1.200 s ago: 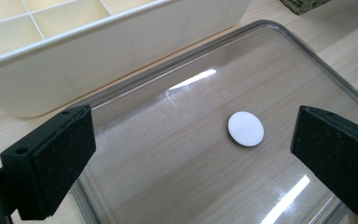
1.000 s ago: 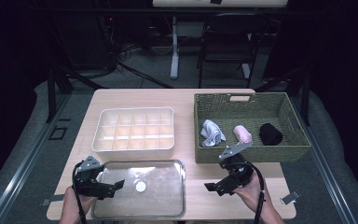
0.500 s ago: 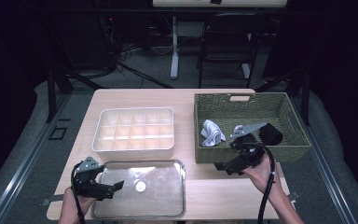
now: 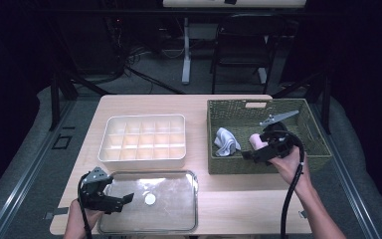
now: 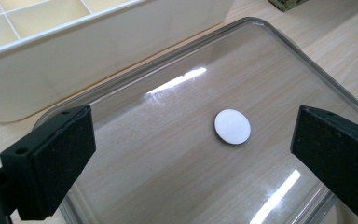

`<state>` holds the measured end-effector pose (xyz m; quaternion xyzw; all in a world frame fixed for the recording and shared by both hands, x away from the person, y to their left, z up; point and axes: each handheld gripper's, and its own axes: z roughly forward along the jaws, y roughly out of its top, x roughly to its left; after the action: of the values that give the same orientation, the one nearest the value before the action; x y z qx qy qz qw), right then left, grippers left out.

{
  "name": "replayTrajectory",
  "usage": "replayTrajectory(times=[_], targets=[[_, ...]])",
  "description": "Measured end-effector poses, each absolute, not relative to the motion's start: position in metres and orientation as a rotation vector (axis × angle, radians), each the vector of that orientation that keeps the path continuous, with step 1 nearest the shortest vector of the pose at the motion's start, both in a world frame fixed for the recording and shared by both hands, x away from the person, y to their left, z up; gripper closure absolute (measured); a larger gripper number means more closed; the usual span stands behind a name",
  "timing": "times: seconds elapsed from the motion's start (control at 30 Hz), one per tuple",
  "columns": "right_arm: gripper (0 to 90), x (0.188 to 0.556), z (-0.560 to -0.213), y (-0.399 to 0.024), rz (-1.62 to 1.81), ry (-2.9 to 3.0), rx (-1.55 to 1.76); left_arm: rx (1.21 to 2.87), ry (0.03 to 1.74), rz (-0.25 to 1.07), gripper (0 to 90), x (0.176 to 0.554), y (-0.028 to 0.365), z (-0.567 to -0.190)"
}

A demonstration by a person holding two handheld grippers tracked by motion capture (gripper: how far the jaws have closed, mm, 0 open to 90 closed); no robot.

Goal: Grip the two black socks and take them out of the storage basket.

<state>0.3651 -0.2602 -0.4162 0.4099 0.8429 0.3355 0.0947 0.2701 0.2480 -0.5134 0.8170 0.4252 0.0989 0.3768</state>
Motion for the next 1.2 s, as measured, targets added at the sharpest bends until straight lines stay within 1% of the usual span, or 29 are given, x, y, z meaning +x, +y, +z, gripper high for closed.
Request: replayTrajectory(times=[0.5,0.67,1.03,1.2], targets=[[2.9,0.407,-0.413,-0.315,0.834,2.406,1.388,2.096,1.061,0.24,0.0,0.271,0.246,-0.514],[5.7,0.419,-0.423,-0.335,0.772,2.384,1.478,2.088,1.074,0.233,0.0,0.271,0.247,-0.514],[7.4,0.44,-0.446,-0.358,0.635,2.36,1.612,2.087,1.07,0.239,0.0,0.271,0.247,-0.515],[13.2,0.449,-0.451,-0.365,0.559,2.352,1.649,2.088,1.075,0.229,0.0,0.272,0.247,-0.516]])
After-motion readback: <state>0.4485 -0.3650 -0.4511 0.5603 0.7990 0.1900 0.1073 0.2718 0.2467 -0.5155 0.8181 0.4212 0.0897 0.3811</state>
